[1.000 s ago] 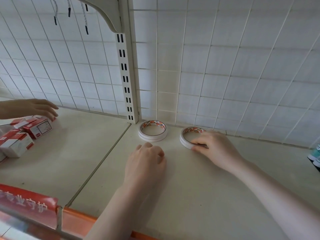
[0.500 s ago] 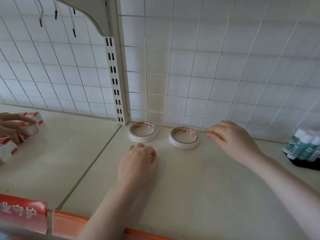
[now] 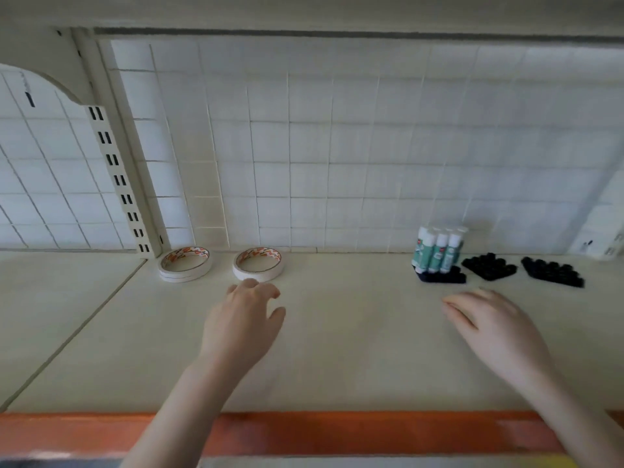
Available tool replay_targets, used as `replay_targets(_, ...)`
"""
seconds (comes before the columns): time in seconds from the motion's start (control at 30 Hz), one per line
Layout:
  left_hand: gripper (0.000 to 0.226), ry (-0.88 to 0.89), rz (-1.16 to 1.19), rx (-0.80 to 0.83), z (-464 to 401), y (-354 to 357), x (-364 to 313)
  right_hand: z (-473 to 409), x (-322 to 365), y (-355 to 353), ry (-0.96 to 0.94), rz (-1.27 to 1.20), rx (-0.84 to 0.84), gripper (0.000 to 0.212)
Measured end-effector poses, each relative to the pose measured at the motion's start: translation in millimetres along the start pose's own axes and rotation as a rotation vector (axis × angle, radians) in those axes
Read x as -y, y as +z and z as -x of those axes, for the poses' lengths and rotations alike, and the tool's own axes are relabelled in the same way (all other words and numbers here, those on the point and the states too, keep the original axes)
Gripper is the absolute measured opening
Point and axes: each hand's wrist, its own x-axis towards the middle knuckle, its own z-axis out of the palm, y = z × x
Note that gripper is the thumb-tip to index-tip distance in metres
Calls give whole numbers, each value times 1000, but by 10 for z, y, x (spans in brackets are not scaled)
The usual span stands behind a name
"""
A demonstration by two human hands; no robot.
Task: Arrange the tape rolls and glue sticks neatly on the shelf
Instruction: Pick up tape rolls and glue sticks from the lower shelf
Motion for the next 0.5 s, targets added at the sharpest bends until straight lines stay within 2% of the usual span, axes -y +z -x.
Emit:
replay_targets(0.2,34,49,-26,-20,253,458,-1198,500,-1072,-452,97,127,-105,15)
replay_targets(0.5,37,187,92,23,640,1154,-3233,1189,-2751,-1166,282,201,-51,15)
